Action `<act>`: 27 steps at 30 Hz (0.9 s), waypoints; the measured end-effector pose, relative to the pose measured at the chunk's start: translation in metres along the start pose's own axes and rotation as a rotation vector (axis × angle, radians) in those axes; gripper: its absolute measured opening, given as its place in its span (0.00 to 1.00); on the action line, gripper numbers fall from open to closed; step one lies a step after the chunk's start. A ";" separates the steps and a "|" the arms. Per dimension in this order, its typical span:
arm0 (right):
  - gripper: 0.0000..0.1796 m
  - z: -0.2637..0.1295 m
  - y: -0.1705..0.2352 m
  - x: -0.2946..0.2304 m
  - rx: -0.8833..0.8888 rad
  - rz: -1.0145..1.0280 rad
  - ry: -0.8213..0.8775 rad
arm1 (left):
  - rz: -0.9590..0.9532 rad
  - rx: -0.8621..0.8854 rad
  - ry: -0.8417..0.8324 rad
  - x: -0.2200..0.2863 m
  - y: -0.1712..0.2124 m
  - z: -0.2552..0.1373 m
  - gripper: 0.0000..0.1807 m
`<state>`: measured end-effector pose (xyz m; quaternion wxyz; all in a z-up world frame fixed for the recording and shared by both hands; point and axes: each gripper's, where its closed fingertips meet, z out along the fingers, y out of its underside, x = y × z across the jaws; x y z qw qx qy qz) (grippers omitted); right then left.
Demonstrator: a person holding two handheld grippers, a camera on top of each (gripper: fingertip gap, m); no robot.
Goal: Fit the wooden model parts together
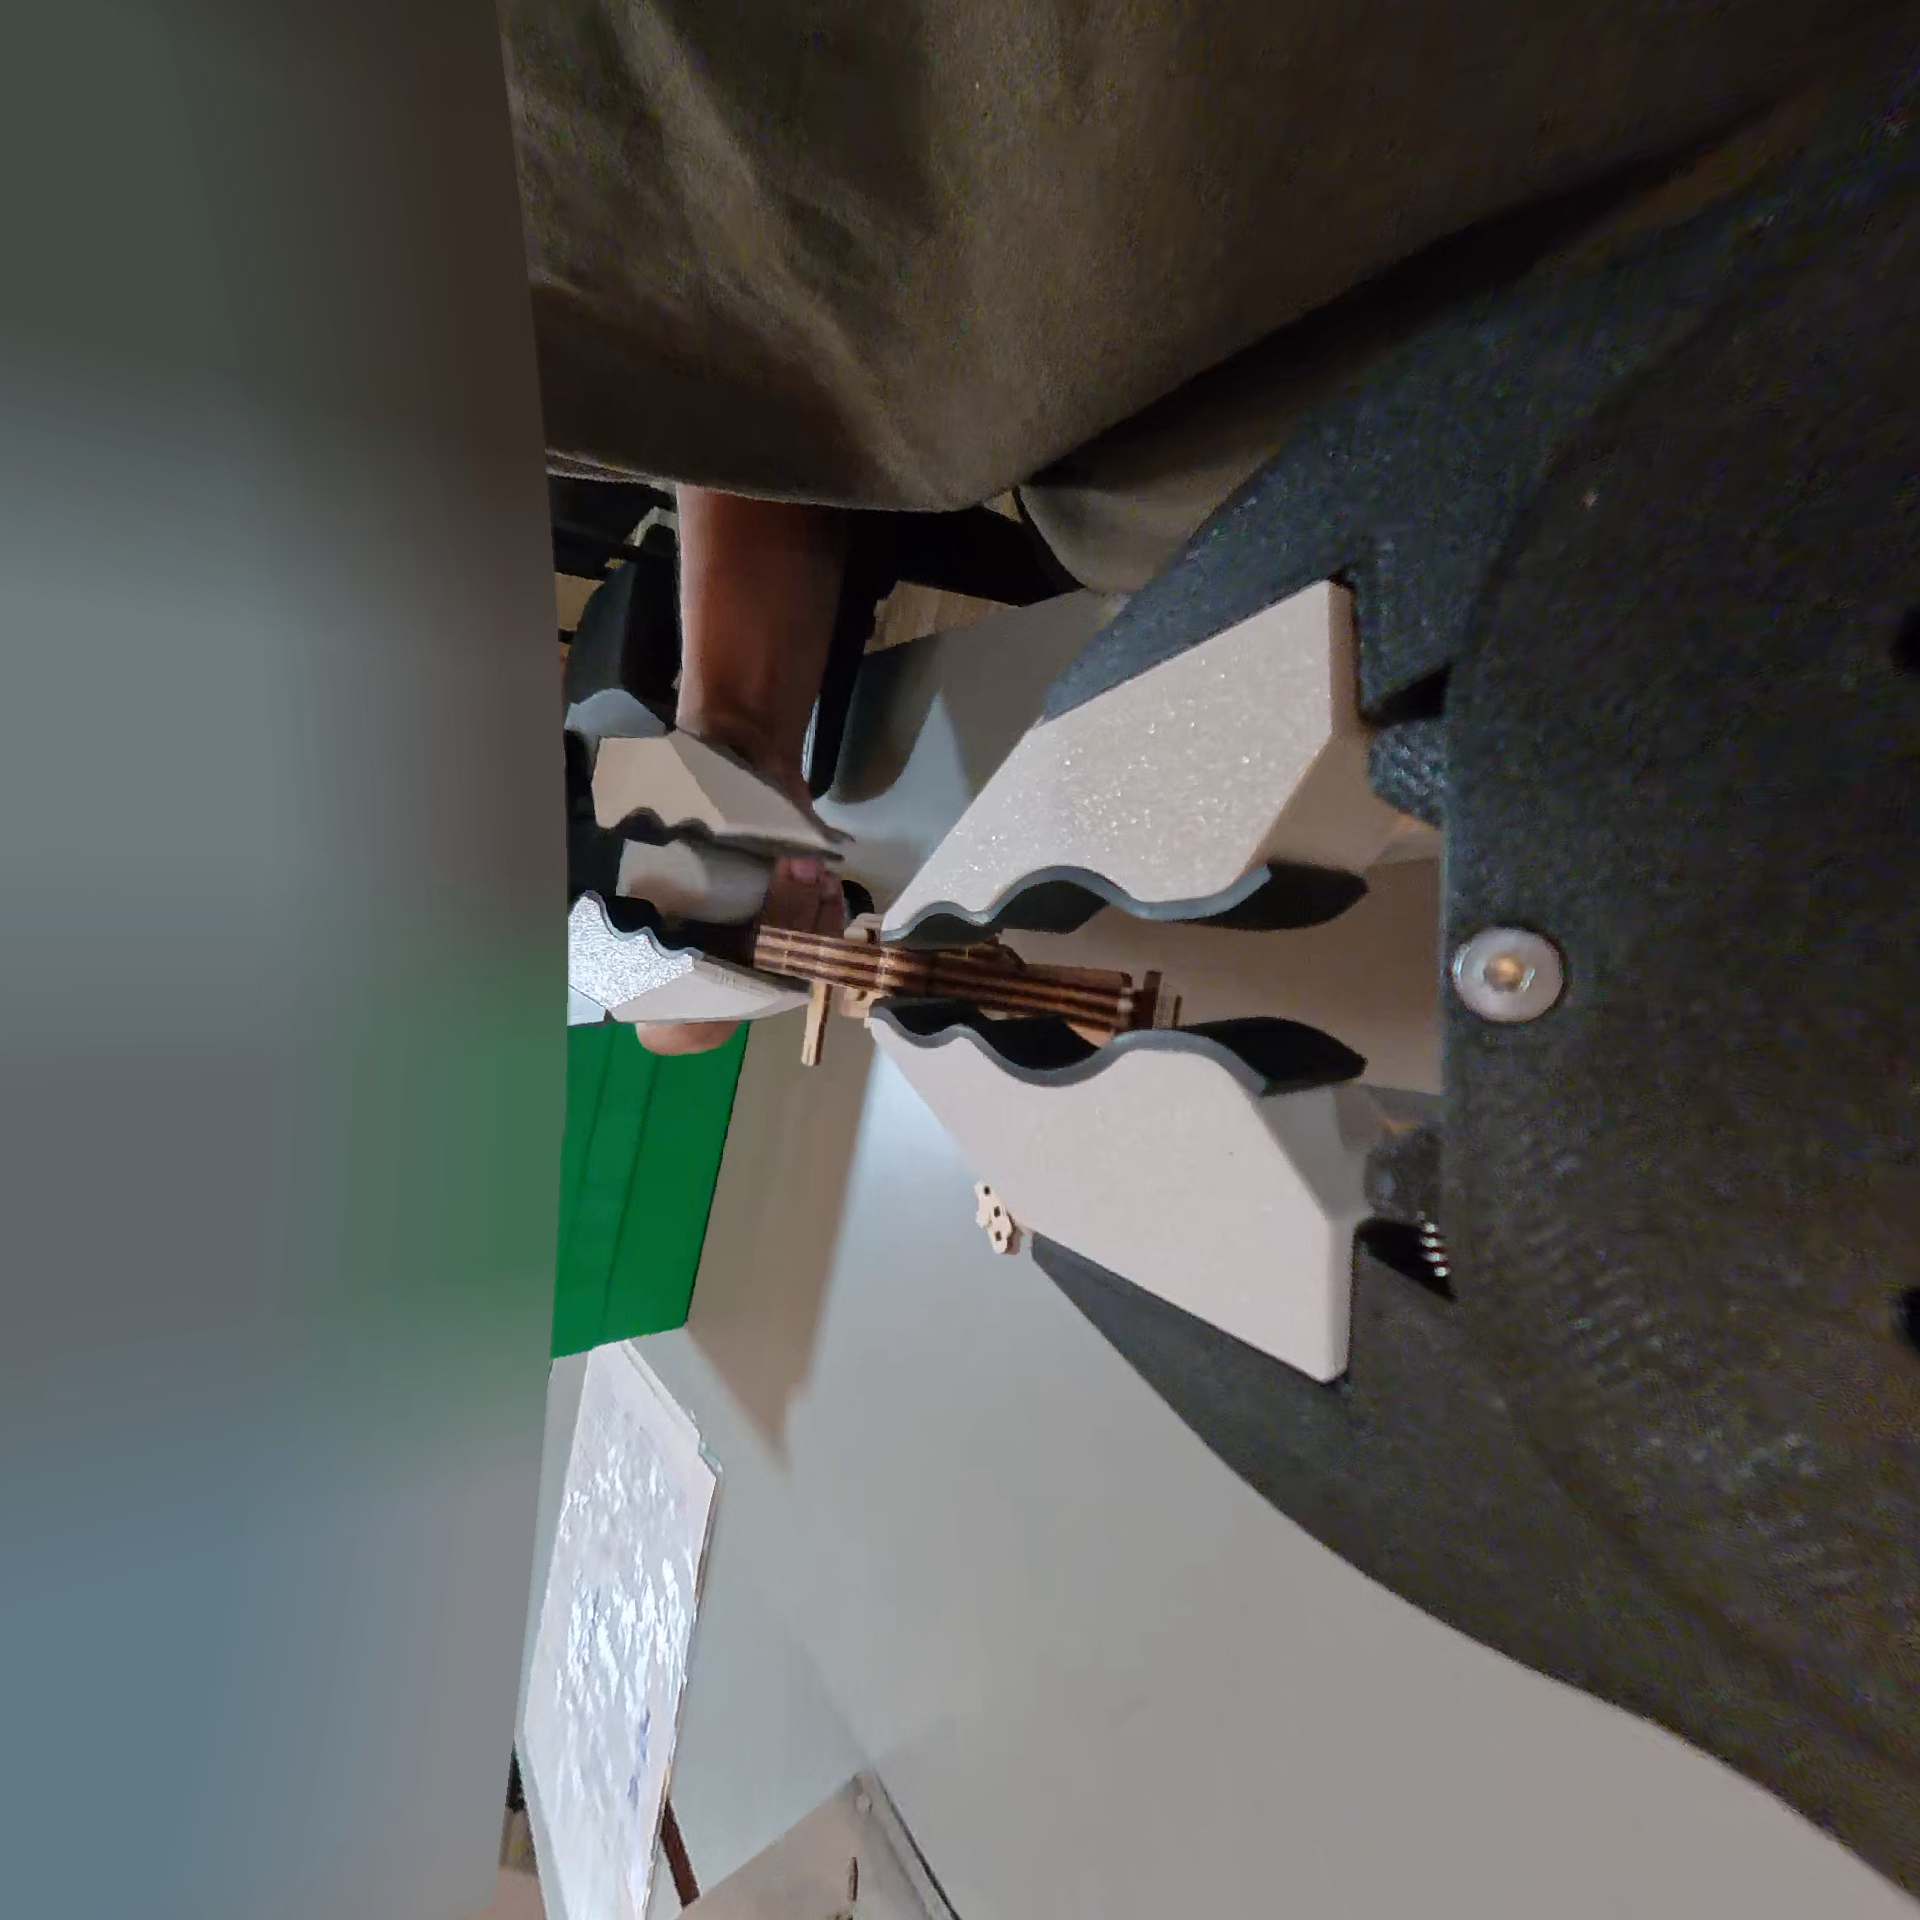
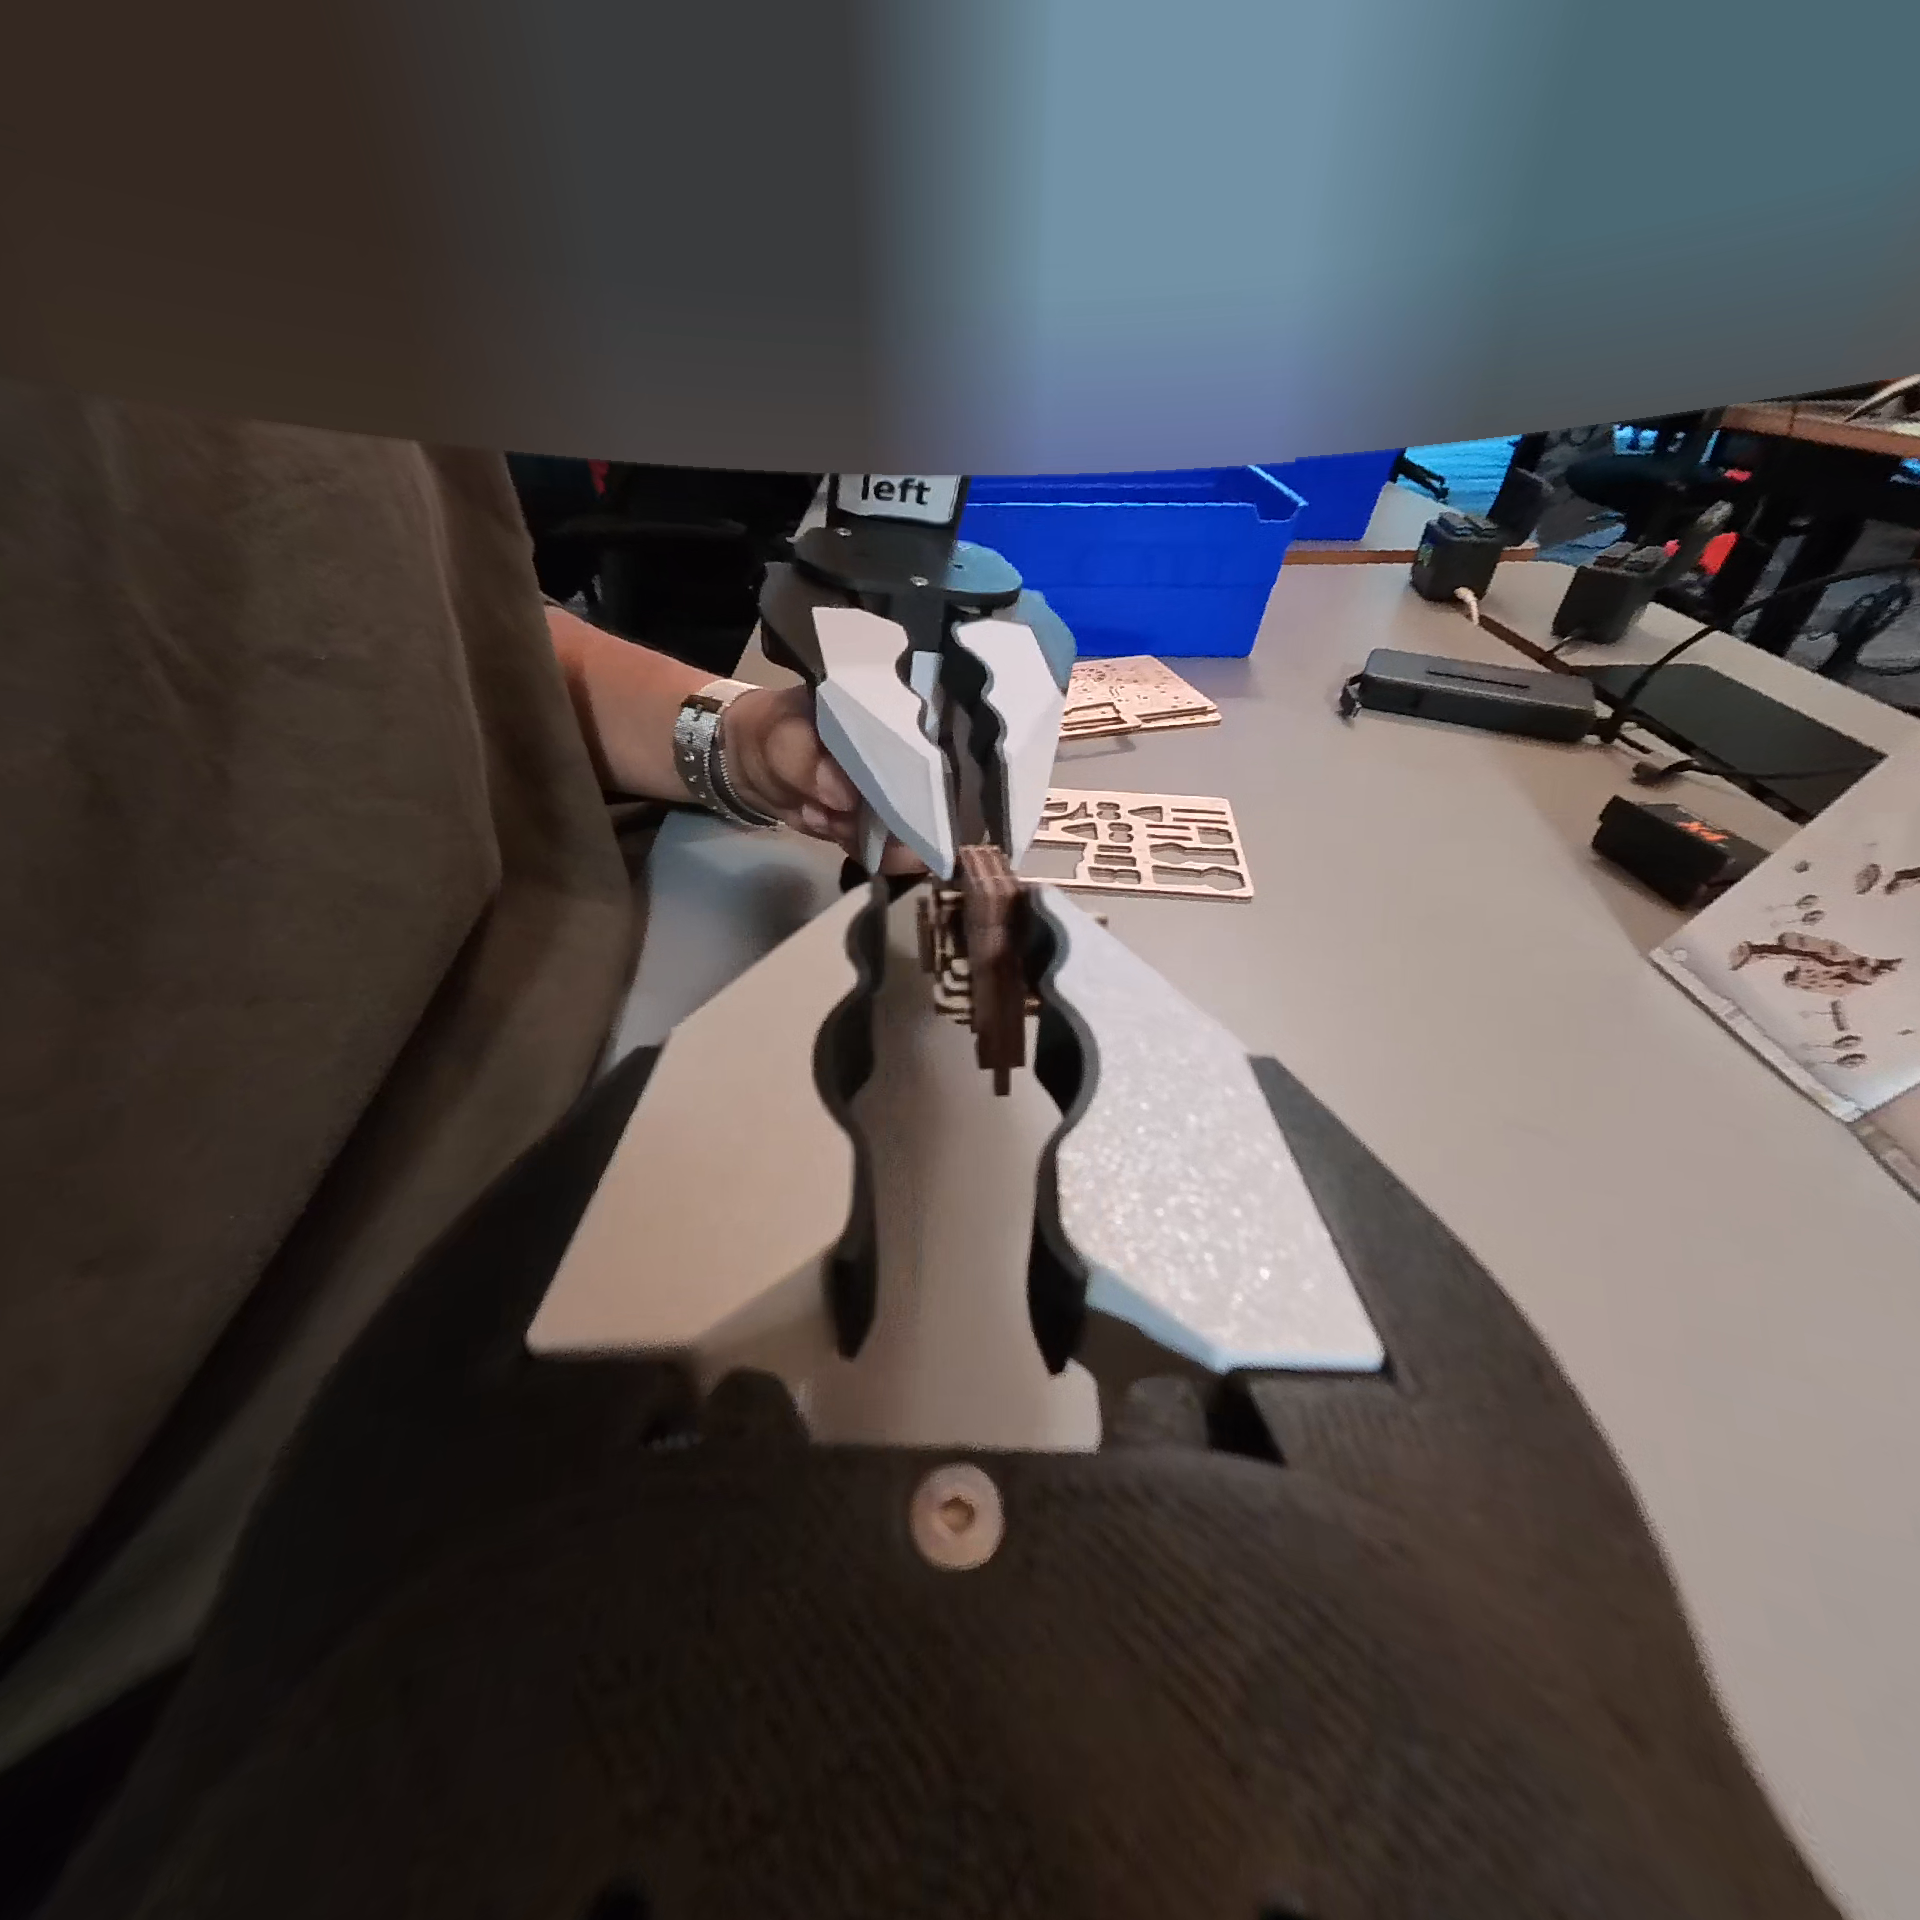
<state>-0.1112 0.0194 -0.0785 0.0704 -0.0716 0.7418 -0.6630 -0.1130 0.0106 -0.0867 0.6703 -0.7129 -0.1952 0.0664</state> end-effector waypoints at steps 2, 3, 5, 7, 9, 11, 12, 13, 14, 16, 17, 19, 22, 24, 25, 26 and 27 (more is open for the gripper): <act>0.18 -0.003 -0.004 0.004 0.033 0.020 0.012 | -0.001 0.003 -0.014 -0.004 0.000 -0.002 0.03; 0.20 -0.005 -0.006 0.007 0.052 0.035 0.023 | -0.008 0.006 -0.016 -0.005 -0.001 -0.004 0.03; 0.24 -0.008 -0.008 0.012 0.078 0.077 0.031 | -0.023 0.024 -0.008 -0.005 -0.004 -0.005 0.03; 0.27 -0.008 -0.005 0.014 0.083 0.125 0.016 | -0.045 0.034 0.009 -0.004 -0.005 -0.004 0.03; 0.29 -0.004 0.001 0.013 0.061 0.162 -0.001 | -0.049 0.034 0.024 -0.001 -0.004 -0.004 0.03; 0.29 -0.001 0.004 0.010 0.045 0.182 -0.022 | -0.059 0.031 0.048 0.002 -0.004 -0.003 0.03; 0.29 0.000 0.004 0.009 0.044 0.192 -0.031 | -0.067 0.029 0.063 0.004 -0.003 -0.002 0.03; 0.29 0.001 0.005 0.008 0.045 0.202 -0.042 | -0.073 0.029 0.074 0.006 -0.003 -0.001 0.03; 0.29 0.002 0.005 0.007 0.047 0.214 -0.049 | -0.078 0.031 0.083 0.007 -0.003 -0.001 0.03; 0.27 0.002 0.004 0.005 0.054 0.234 -0.070 | -0.090 0.038 0.099 0.009 -0.004 -0.001 0.03; 0.26 0.002 0.003 0.004 0.059 0.244 -0.080 | -0.096 0.043 0.104 0.009 -0.005 -0.002 0.03; 0.24 0.002 0.002 0.003 0.066 0.259 -0.095 | -0.106 0.051 0.109 0.009 -0.006 -0.002 0.03; 0.18 0.003 0.001 0.003 0.071 0.264 -0.086 | -0.122 0.062 0.119 0.009 -0.008 -0.003 0.03; 0.15 0.002 0.000 0.005 0.070 0.254 -0.070 | -0.133 0.069 0.126 0.010 -0.009 -0.003 0.03; 0.15 0.002 0.000 0.005 0.067 0.249 -0.068 | -0.134 0.069 0.127 0.010 -0.009 -0.003 0.03; 0.15 0.002 0.000 0.005 0.066 0.246 -0.066 | -0.134 0.069 0.129 0.010 -0.009 -0.003 0.03; 0.15 0.002 0.000 0.005 0.065 0.243 -0.066 | -0.135 0.070 0.132 0.011 -0.009 -0.003 0.03</act>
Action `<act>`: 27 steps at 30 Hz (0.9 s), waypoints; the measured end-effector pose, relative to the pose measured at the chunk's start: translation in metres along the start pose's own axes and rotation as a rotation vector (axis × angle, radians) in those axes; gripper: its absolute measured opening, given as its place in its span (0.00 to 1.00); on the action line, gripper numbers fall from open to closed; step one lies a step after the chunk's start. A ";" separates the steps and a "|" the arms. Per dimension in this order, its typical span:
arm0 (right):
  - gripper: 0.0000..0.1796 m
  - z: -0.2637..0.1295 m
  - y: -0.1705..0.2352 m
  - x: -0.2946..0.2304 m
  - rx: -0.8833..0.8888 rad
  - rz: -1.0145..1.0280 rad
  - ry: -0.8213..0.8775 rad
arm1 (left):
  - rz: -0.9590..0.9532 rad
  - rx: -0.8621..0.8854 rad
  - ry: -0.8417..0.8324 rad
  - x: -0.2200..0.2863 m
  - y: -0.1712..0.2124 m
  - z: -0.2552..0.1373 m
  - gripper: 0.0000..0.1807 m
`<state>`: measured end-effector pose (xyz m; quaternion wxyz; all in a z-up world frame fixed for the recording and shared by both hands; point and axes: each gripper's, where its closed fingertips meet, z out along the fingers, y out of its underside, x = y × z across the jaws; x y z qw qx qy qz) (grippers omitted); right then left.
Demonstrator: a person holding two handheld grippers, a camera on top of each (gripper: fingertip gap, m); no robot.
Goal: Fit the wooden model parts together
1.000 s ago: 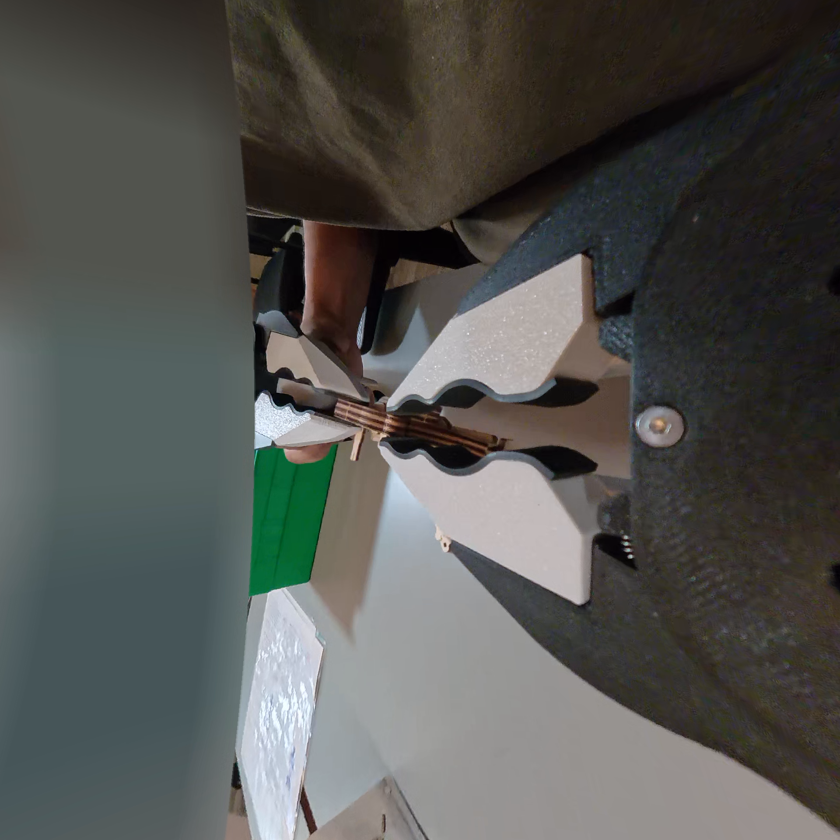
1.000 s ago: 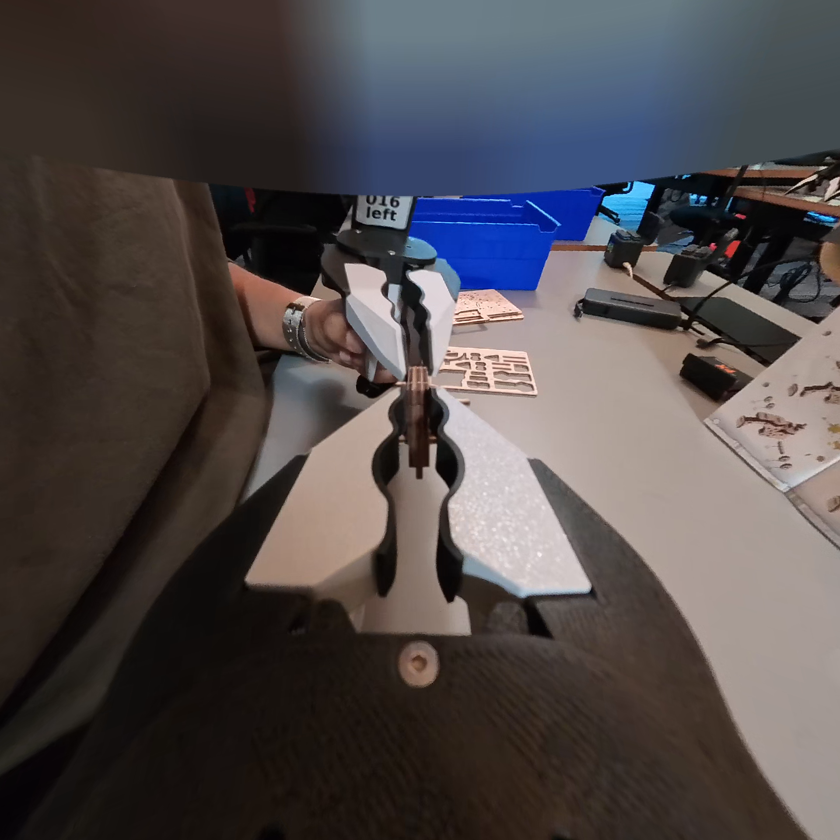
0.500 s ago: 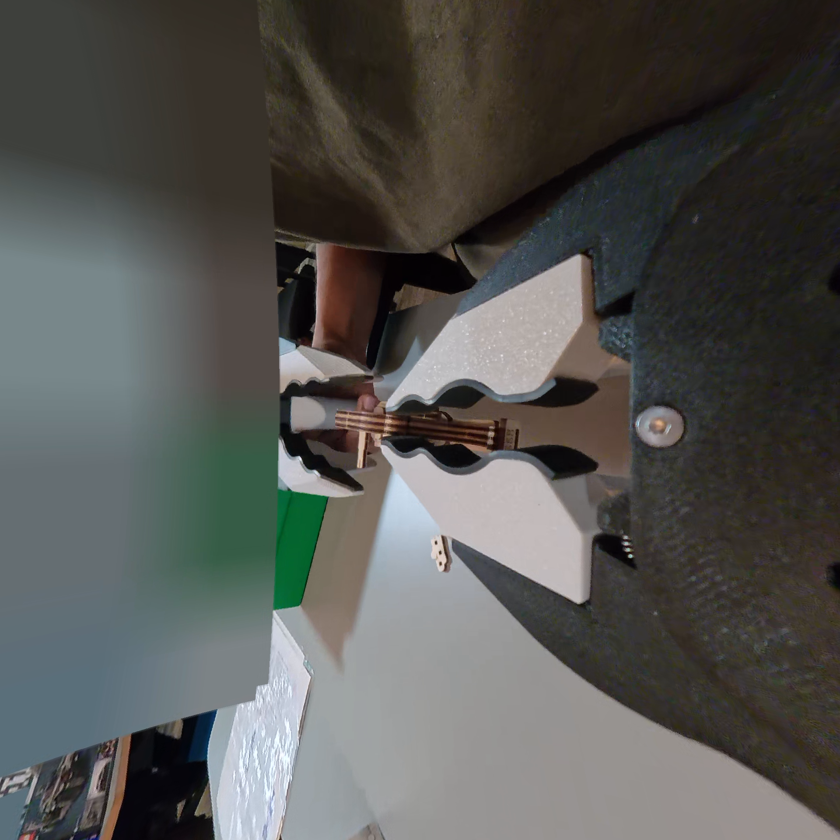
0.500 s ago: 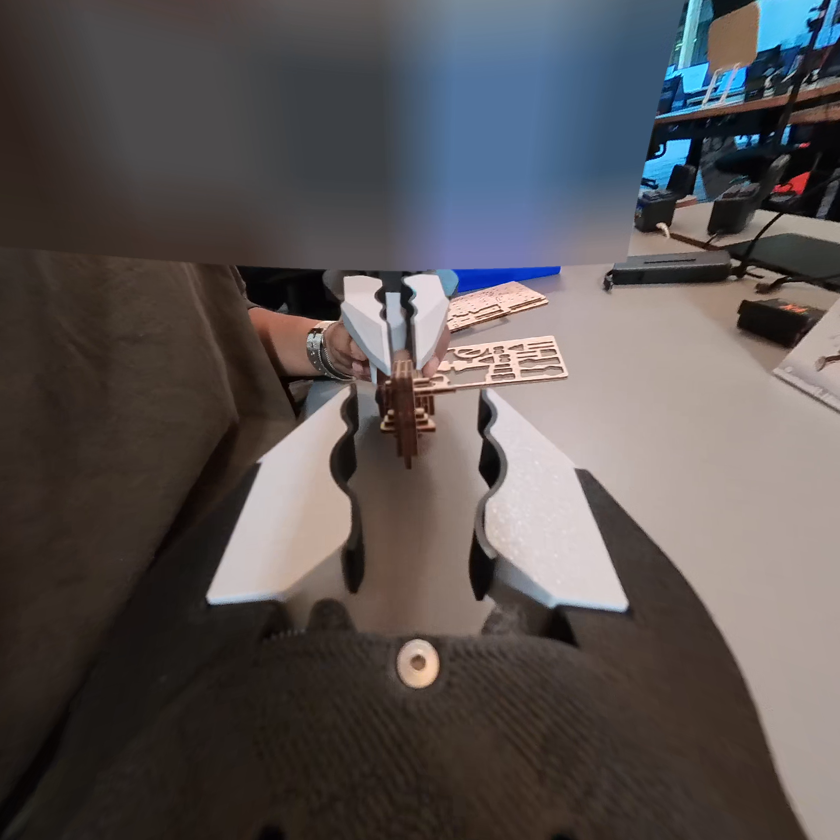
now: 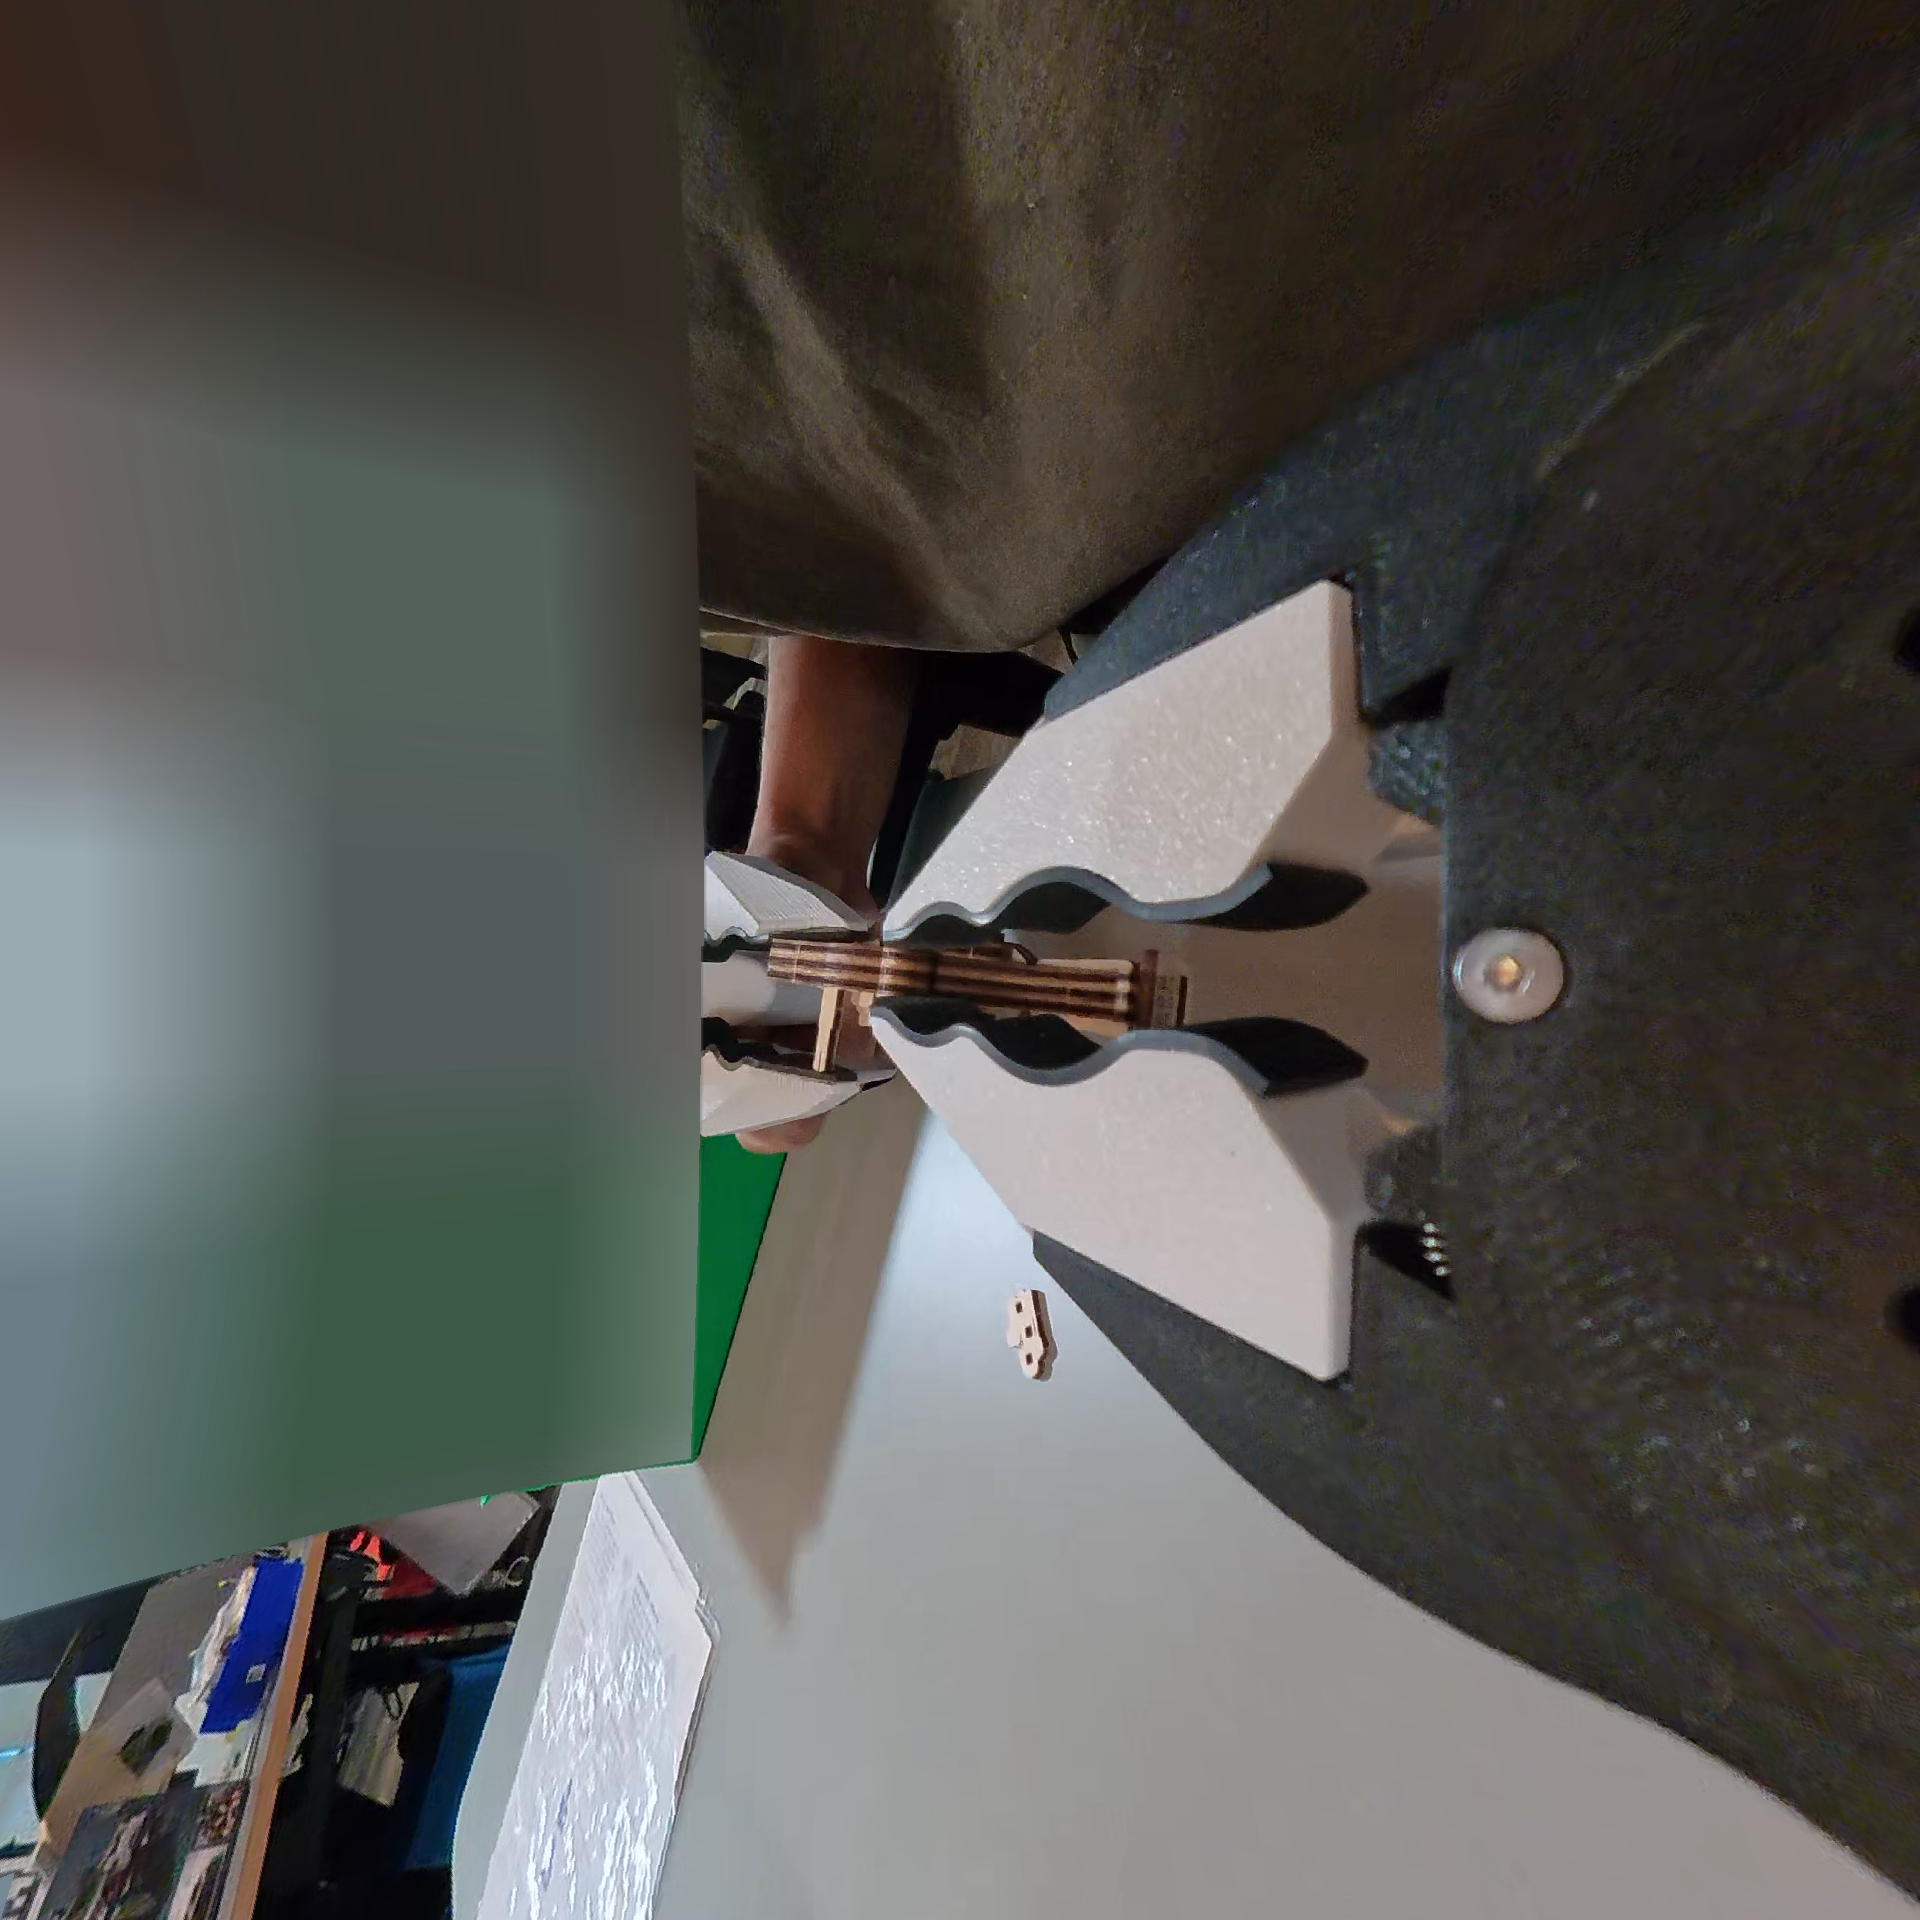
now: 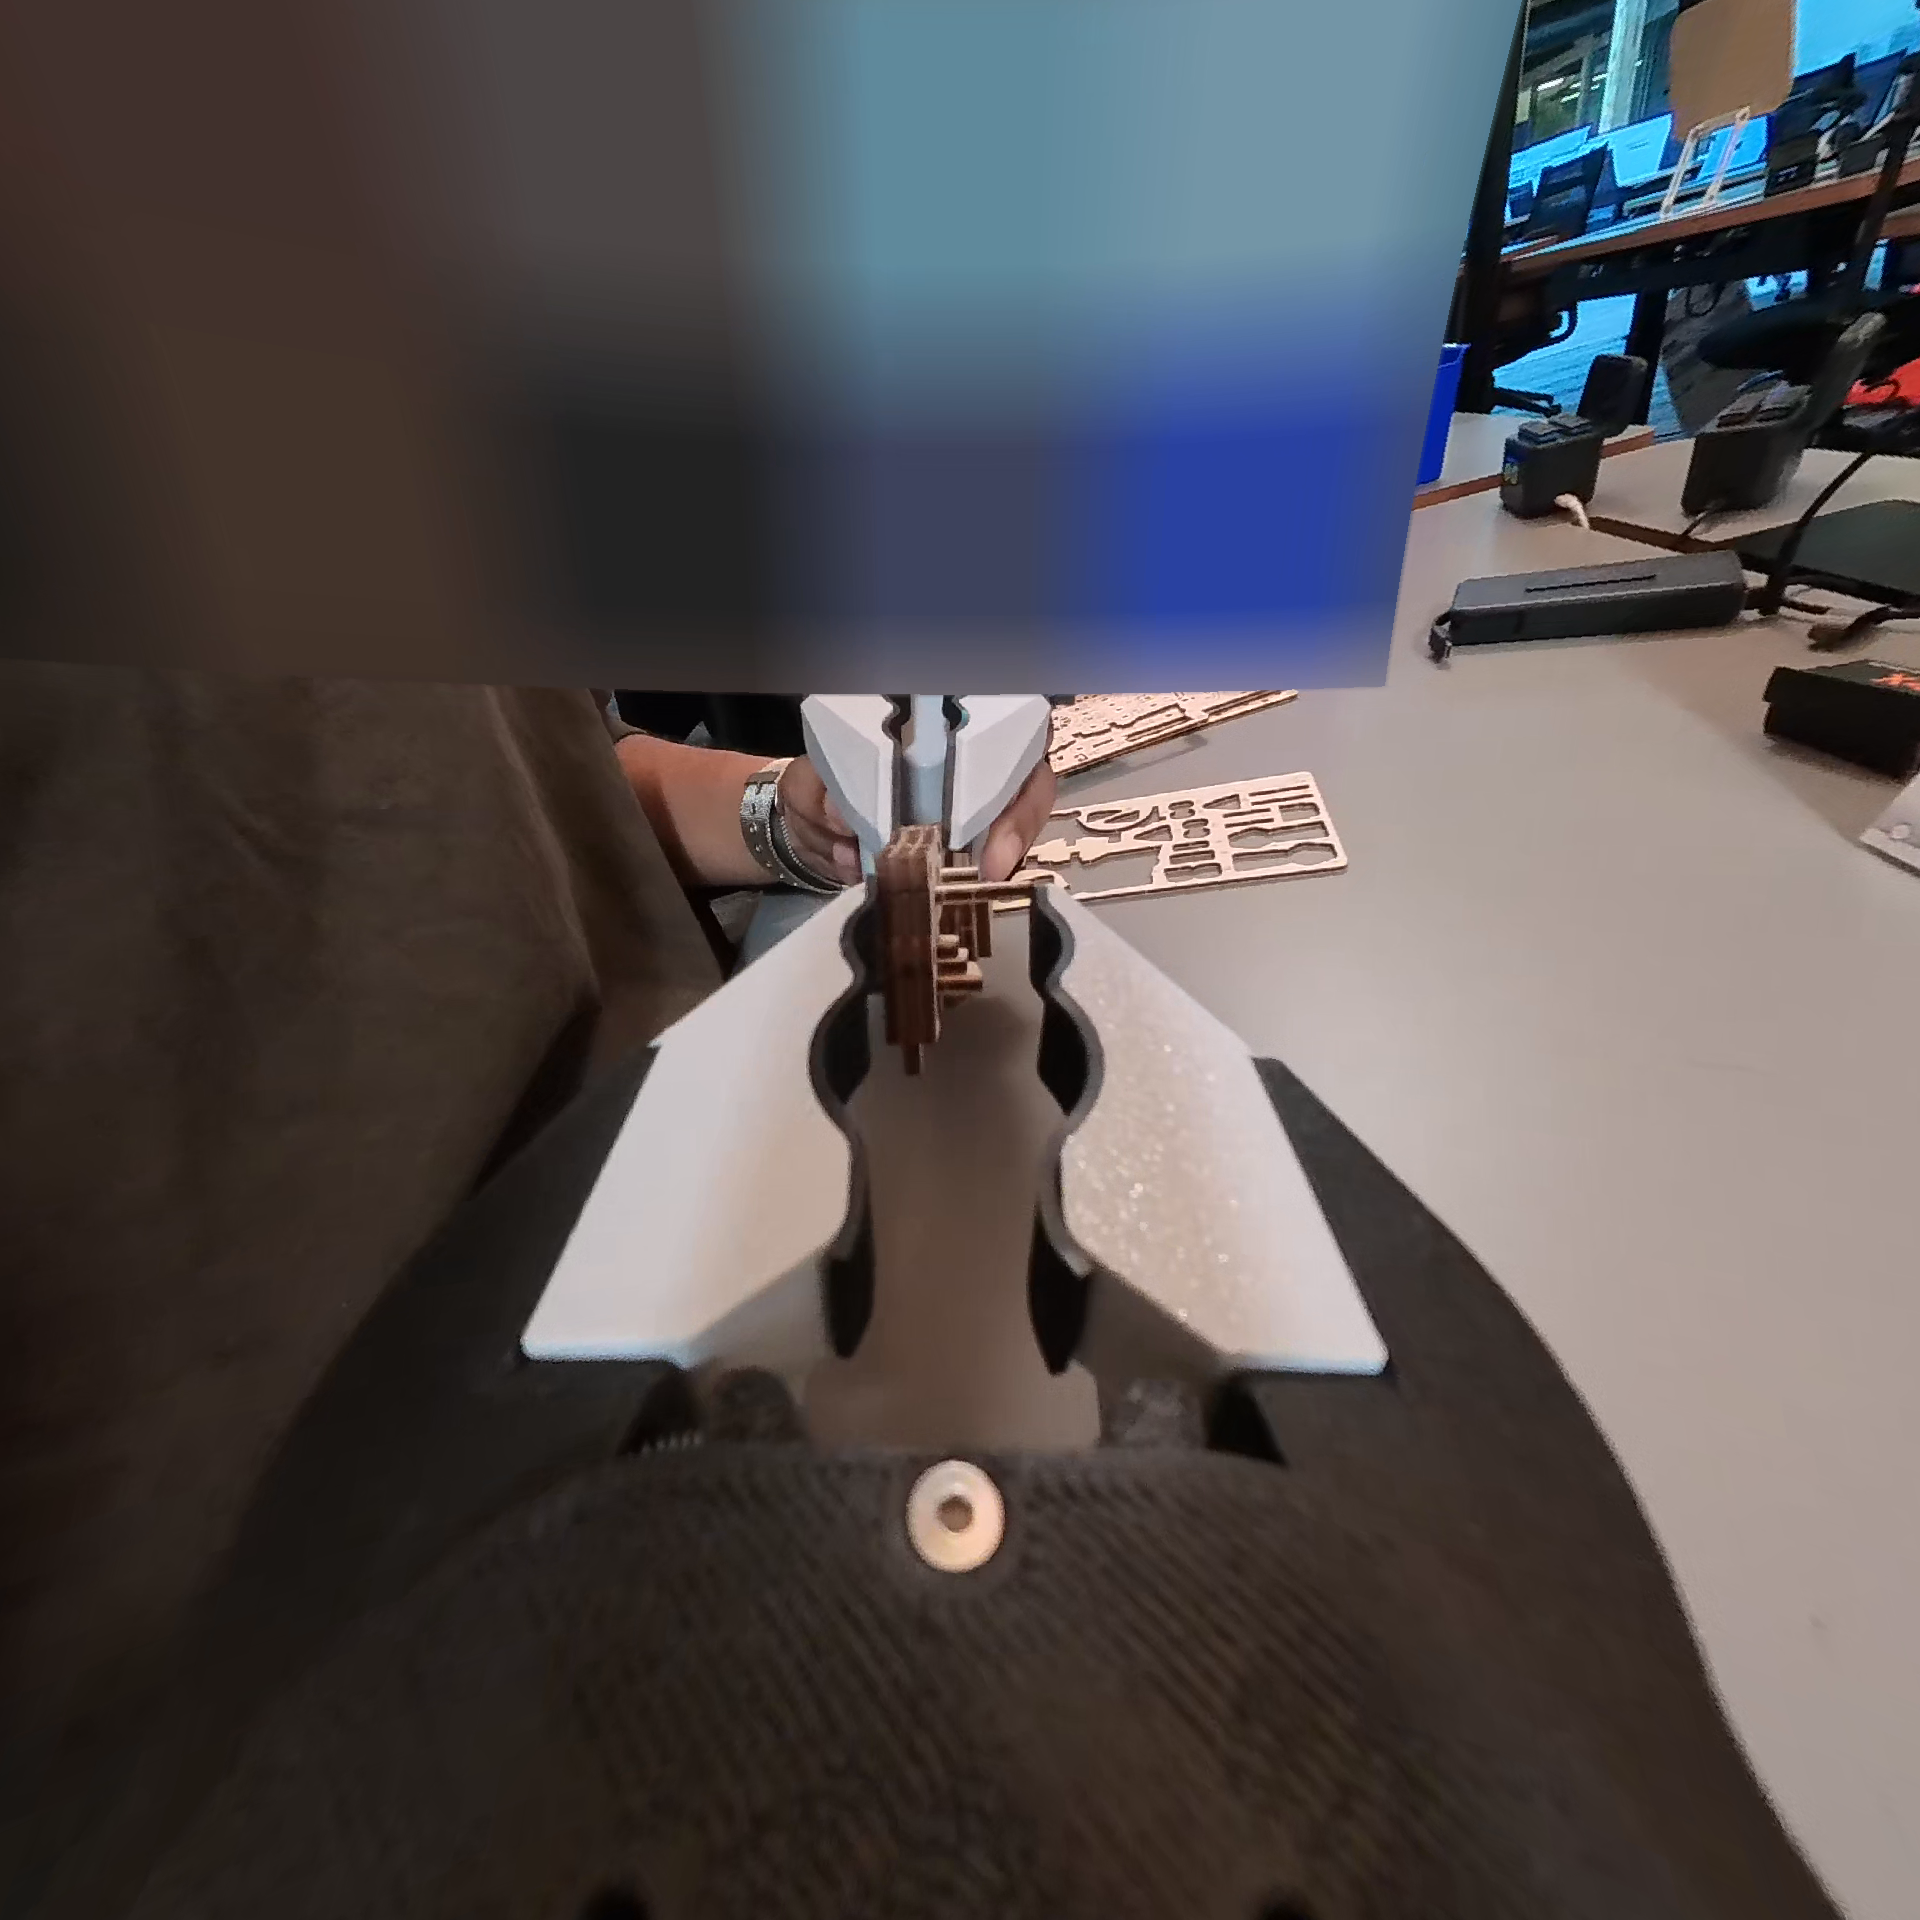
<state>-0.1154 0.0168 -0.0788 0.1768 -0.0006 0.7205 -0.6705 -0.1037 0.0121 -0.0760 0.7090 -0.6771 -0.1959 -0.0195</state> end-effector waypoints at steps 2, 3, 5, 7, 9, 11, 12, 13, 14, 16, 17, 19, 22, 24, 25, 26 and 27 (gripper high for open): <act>0.15 0.000 -0.001 -0.002 0.000 -0.009 -0.011 | -0.005 0.003 -0.001 0.000 0.000 0.000 0.03; 0.14 0.000 -0.001 -0.003 0.001 -0.006 -0.015 | -0.008 0.007 0.002 0.000 -0.001 0.000 0.03; 0.14 0.000 -0.002 -0.003 0.005 -0.011 -0.010 | -0.021 0.013 0.006 0.000 -0.002 -0.001 0.02; 0.15 0.001 -0.003 -0.001 0.008 -0.015 -0.001 | -0.020 0.014 0.002 -0.001 -0.002 -0.001 0.03; 0.15 0.001 -0.003 0.000 0.013 -0.003 0.006 | -0.022 0.016 0.005 -0.001 -0.002 -0.001 0.03; 0.20 0.000 -0.001 0.003 0.006 0.016 0.005 | -0.023 0.017 0.001 -0.001 -0.002 -0.001 0.02; 0.21 0.000 -0.001 0.003 0.009 0.025 0.000 | -0.023 0.016 -0.002 -0.002 -0.002 -0.001 0.02; 0.21 -0.001 -0.002 0.003 0.016 0.030 -0.003 | -0.024 0.013 -0.005 -0.003 -0.002 -0.001 0.02; 0.22 -0.001 -0.003 0.004 0.022 0.031 -0.001 | -0.025 0.007 -0.010 -0.003 -0.001 -0.001 0.02; 0.21 -0.002 -0.002 0.004 0.023 0.026 0.002 | -0.026 -0.002 -0.012 -0.004 0.001 0.000 0.02; 0.21 -0.001 -0.002 0.004 0.021 0.027 0.000 | -0.025 -0.002 -0.014 -0.004 0.001 0.000 0.03; 0.20 0.000 0.000 0.002 0.013 0.027 -0.009 | -0.024 -0.005 -0.017 -0.005 0.002 0.000 0.02; 0.17 0.002 0.002 0.002 -0.003 0.019 -0.003 | -0.022 -0.004 -0.031 -0.007 0.001 0.000 0.03; 0.15 0.000 0.002 0.003 -0.004 0.011 0.003 | -0.027 -0.001 -0.029 -0.006 0.001 0.000 0.03; 0.15 0.000 0.001 0.003 -0.001 0.013 0.003 | -0.024 -0.002 -0.031 -0.006 0.001 0.001 0.03; 0.15 0.000 0.001 0.003 0.000 0.014 0.003 | -0.021 -0.002 -0.033 -0.006 0.001 0.001 0.03; 0.15 0.000 0.001 0.003 -0.001 0.016 0.004 | -0.020 -0.004 -0.035 -0.007 0.001 0.001 0.03</act>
